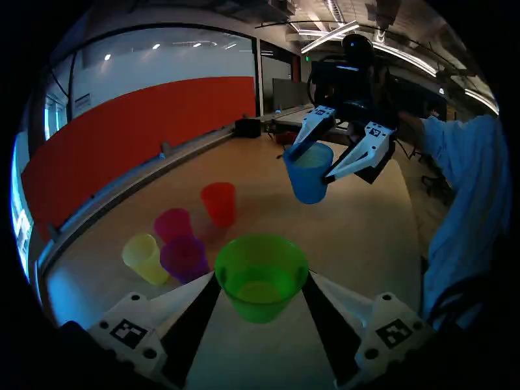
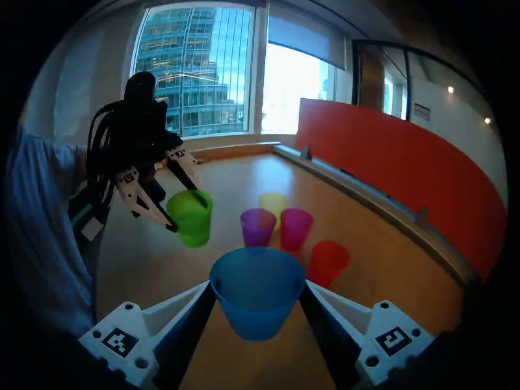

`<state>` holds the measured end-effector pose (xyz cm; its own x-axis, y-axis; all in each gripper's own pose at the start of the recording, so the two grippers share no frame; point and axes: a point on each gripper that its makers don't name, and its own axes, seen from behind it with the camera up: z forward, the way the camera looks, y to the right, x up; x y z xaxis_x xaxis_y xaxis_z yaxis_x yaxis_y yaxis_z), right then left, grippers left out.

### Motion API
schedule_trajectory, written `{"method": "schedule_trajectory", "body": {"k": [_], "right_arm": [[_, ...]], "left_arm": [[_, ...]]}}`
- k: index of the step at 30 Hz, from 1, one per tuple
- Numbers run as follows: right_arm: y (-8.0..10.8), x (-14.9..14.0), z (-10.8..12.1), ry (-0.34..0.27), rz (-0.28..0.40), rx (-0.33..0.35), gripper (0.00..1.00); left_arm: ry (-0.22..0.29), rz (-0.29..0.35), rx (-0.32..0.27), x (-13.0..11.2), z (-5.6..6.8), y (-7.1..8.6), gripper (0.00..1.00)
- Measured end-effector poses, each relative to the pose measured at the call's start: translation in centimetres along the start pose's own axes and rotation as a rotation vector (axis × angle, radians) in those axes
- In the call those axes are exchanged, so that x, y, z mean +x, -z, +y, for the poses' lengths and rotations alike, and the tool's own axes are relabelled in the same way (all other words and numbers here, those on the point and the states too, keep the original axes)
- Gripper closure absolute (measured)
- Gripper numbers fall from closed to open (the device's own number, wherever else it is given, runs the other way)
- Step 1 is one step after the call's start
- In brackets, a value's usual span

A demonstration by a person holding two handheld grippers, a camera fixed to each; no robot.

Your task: Pour water

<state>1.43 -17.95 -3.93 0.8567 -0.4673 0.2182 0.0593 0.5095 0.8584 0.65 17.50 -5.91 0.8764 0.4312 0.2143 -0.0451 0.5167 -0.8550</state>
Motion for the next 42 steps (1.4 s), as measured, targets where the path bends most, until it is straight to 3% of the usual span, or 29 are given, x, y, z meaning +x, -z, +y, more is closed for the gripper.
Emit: {"method": "schedule_trajectory", "body": {"k": [15, 24, 42], "right_arm": [[-2.8, -3.3, -0.3, 0.018, -0.065, 0.029, 0.09], [-3.7, -4.5, -0.5, 0.011, -0.084, 0.043, 0.09], [-4.9, -5.9, -1.2, 0.017, -0.106, 0.057, 0.09]], "left_arm": [[0.021, -0.071, -0.041, -3.6, -0.2, -2.9, 0.14], [0.04, -0.082, -0.054, -4.5, -0.4, -4.3, 0.14], [0.051, -0.083, -0.068, -5.7, 0.0, -4.8, 0.14]]}}
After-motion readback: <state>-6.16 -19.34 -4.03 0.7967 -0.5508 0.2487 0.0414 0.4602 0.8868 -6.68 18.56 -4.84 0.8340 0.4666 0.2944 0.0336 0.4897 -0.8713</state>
